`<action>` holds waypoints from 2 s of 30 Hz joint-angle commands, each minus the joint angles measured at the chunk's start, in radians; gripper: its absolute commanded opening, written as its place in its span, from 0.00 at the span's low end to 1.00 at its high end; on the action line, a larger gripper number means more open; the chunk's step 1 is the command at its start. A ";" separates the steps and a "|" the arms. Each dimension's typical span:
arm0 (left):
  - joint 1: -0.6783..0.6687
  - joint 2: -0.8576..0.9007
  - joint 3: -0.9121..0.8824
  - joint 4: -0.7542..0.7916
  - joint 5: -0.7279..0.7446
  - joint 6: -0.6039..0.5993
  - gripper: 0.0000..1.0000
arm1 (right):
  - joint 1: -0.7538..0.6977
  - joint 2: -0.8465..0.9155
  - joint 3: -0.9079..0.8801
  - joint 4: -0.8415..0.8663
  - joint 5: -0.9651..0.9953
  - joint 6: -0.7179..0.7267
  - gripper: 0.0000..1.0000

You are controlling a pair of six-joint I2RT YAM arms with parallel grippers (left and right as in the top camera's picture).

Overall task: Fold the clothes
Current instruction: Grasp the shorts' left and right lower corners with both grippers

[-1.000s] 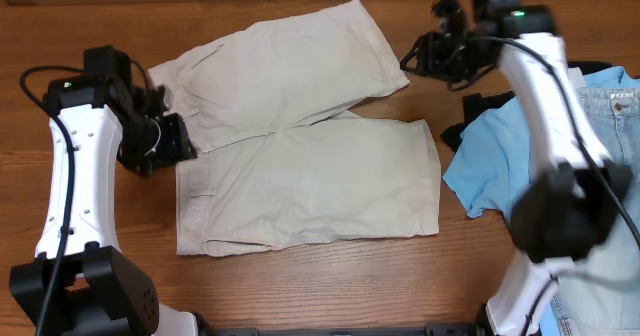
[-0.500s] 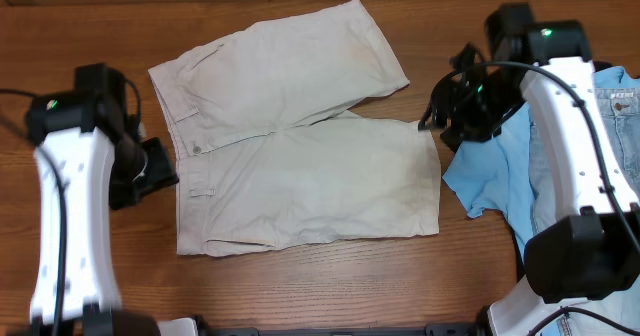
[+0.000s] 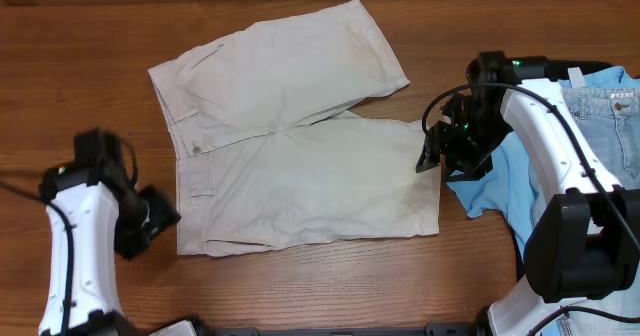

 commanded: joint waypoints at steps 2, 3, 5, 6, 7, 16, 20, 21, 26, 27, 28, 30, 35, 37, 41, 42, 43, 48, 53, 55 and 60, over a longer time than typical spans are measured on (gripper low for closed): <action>0.100 -0.008 -0.067 0.066 0.151 0.043 0.54 | 0.004 0.002 -0.004 -0.001 -0.009 -0.016 0.58; 0.109 -0.008 -0.082 0.087 0.152 0.059 0.54 | 0.004 0.002 -0.004 -0.001 -0.014 -0.015 0.58; 0.109 -0.008 -0.116 0.129 0.154 0.085 0.55 | 0.005 0.002 -0.004 -0.001 -0.032 -0.016 0.57; 0.104 -0.008 -0.137 0.149 0.153 0.089 0.56 | 0.006 0.002 -0.004 -0.001 -0.040 -0.015 0.57; 0.101 -0.008 -0.157 0.166 0.149 0.089 0.58 | 0.010 0.002 -0.004 -0.001 -0.049 -0.015 0.57; 0.099 0.008 -0.331 0.340 0.192 0.069 0.52 | 0.064 0.002 -0.004 0.040 -0.064 0.042 0.58; 0.098 0.047 -0.345 0.374 0.194 0.060 0.45 | 0.063 0.002 -0.004 0.047 -0.064 0.042 0.58; 0.098 0.059 -0.346 0.374 0.194 0.058 0.44 | 0.063 0.002 -0.004 0.047 -0.064 0.042 0.58; 0.098 0.142 -0.347 0.404 0.195 0.054 0.37 | 0.063 0.002 -0.004 0.072 -0.015 0.102 0.59; 0.098 0.157 -0.346 0.409 0.197 0.053 0.34 | 0.062 0.002 -0.004 0.083 0.001 0.121 0.59; 0.098 0.167 -0.345 0.410 0.201 0.054 0.32 | 0.061 0.002 -0.004 0.091 0.008 0.132 0.60; 0.098 0.181 -0.340 0.410 0.202 0.054 0.25 | 0.054 0.002 -0.004 0.106 0.011 0.151 0.61; 0.098 0.182 -0.290 0.375 0.193 0.063 0.04 | -0.014 0.002 -0.004 0.127 0.102 0.290 0.63; 0.098 0.182 -0.251 0.343 0.182 0.082 0.04 | -0.049 0.002 -0.004 0.113 0.101 0.300 0.62; 0.098 0.182 -0.173 0.275 0.161 0.105 0.04 | -0.115 0.002 -0.004 0.003 0.109 0.265 0.57; 0.098 0.182 -0.162 0.266 0.161 0.108 0.04 | -0.126 0.000 -0.005 -0.021 0.115 0.246 0.55; 0.098 0.182 -0.156 0.262 0.161 0.114 0.04 | -0.135 -0.006 -0.010 -0.044 0.129 0.242 0.55; 0.098 0.182 -0.156 0.257 0.142 0.124 0.05 | -0.138 -0.100 -0.208 0.038 0.134 0.256 0.62; 0.098 0.182 -0.156 0.257 0.142 0.131 0.05 | -0.138 -0.121 -0.411 0.175 0.036 0.236 0.61; 0.098 0.182 -0.156 0.257 0.142 0.133 0.05 | -0.125 -0.121 -0.468 0.228 -0.047 0.212 0.59; 0.098 0.182 -0.156 0.256 0.142 0.133 0.06 | -0.046 -0.121 -0.599 0.348 -0.080 0.254 0.55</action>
